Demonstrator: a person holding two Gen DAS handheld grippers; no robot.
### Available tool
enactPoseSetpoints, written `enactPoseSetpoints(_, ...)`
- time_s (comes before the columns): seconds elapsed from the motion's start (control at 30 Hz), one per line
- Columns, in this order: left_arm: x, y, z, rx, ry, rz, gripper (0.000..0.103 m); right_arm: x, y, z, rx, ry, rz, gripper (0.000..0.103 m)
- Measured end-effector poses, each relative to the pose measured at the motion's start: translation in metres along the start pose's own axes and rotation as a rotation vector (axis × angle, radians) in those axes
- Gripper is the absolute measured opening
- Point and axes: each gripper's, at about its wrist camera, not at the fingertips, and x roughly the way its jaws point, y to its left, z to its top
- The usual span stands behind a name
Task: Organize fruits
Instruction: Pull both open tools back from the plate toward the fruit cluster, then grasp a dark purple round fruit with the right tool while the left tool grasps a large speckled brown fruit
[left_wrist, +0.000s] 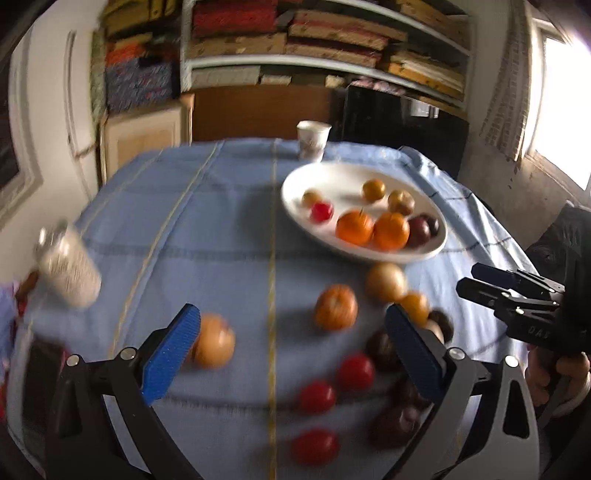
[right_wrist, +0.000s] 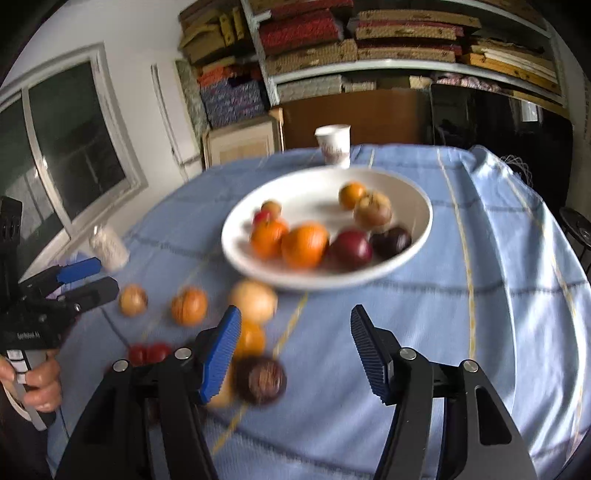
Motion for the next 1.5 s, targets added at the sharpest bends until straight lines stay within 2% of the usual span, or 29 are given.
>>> enactPoseSetpoints(0.07, -0.008, 0.009, -0.013, -0.031, -0.005, -0.019, 0.098, 0.0, 0.005, -0.008, -0.025, 0.036, -0.014, 0.062)
enactPoseSetpoints(0.27, -0.02, 0.022, -0.035, -0.036, -0.039, 0.081, 0.098, 0.001, 0.015, -0.023, -0.081, 0.101, -0.019, 0.062)
enactPoseSetpoints(0.5, -0.017, 0.031, -0.042, -0.081, 0.015, -0.013, 0.098, 0.011, 0.022, -0.03, -0.111, 0.164, -0.016, 0.062)
enactPoseSetpoints(0.87, -0.02, 0.024, -0.046, -0.071, 0.018, -0.033, 0.098, 0.023, 0.013, -0.026, -0.046, 0.168, 0.019, 0.062)
enactPoseSetpoints(1.07, -0.027, 0.019, -0.048, -0.044, -0.011, -0.022, 0.098, 0.033, -0.001, -0.023, 0.057, 0.17, 0.098, 0.062)
enactPoseSetpoints(1.27, -0.027, 0.018, -0.049, -0.037, -0.004, -0.021, 0.098, 0.039, 0.005, -0.02, 0.042, 0.168, 0.106, 0.05)
enactPoseSetpoints(1.37, -0.027, 0.019, -0.048, -0.036, -0.009, -0.007, 0.098, 0.041, 0.006, -0.02, 0.046, 0.172, 0.107, 0.046)
enactPoseSetpoints(1.4, -0.028, 0.022, -0.047, -0.038, -0.018, 0.011, 0.098, 0.041, 0.006, -0.02, 0.043, 0.173, 0.109, 0.042)
enactPoseSetpoints(1.47, -0.031, 0.027, -0.046, -0.042, -0.039, 0.056, 0.098, 0.039, 0.006, -0.02, 0.045, 0.167, 0.1, 0.042)
enactPoseSetpoints(1.5, -0.032, 0.031, -0.045, -0.045, -0.058, 0.103, 0.098, 0.037, 0.003, -0.02, 0.057, 0.157, 0.085, 0.042)
